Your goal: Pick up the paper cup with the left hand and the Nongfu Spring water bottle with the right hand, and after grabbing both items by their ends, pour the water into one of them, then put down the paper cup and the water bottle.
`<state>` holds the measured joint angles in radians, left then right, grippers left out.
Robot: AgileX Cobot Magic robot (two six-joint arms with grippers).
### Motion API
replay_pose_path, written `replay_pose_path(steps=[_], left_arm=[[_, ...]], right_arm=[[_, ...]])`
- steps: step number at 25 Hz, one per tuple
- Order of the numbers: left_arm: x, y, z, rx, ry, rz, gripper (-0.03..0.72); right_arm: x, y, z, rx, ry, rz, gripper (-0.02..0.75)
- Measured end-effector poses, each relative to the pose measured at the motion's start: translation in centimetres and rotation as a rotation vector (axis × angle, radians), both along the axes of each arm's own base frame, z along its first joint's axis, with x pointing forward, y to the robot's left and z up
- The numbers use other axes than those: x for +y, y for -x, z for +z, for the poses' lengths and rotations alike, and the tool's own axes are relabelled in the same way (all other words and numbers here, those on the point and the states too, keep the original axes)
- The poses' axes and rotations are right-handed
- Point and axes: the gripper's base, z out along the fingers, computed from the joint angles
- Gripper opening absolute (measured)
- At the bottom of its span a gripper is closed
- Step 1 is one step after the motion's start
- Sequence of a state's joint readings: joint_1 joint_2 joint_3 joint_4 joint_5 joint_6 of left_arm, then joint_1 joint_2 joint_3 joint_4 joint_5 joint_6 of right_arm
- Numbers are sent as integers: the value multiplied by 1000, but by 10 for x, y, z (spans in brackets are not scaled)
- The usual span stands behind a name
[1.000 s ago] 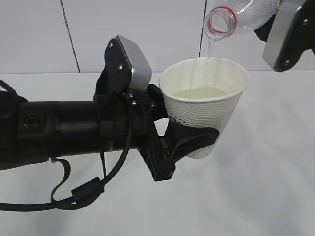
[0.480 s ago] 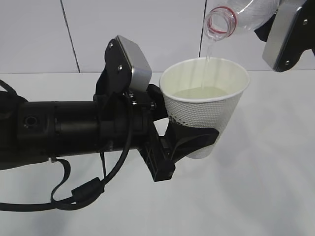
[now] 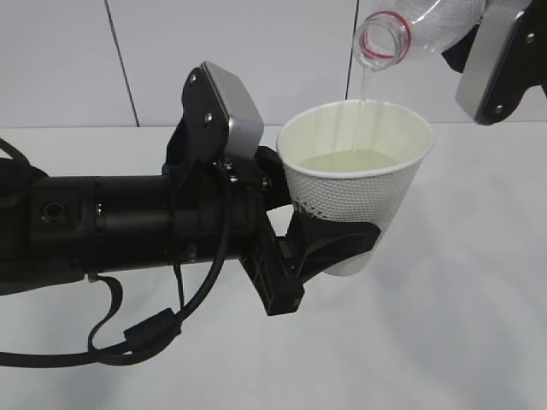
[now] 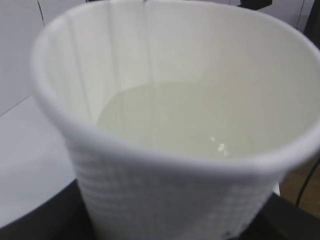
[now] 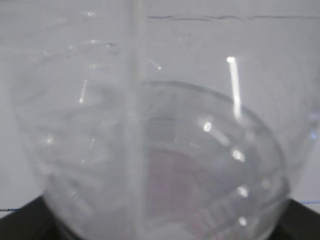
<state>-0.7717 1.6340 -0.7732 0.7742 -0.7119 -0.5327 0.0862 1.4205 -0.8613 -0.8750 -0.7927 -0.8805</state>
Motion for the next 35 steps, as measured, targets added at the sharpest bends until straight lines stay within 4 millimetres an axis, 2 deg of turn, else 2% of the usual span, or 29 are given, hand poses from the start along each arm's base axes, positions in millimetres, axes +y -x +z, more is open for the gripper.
replay_pose_path(steps=[18, 35], left_arm=[[0, 0, 0, 0, 0, 0, 487], [0, 0, 0, 0, 0, 0, 487]], right_arm=[[0, 0, 0, 24, -33, 5, 519], [0, 0, 0, 181, -231, 27, 519]])
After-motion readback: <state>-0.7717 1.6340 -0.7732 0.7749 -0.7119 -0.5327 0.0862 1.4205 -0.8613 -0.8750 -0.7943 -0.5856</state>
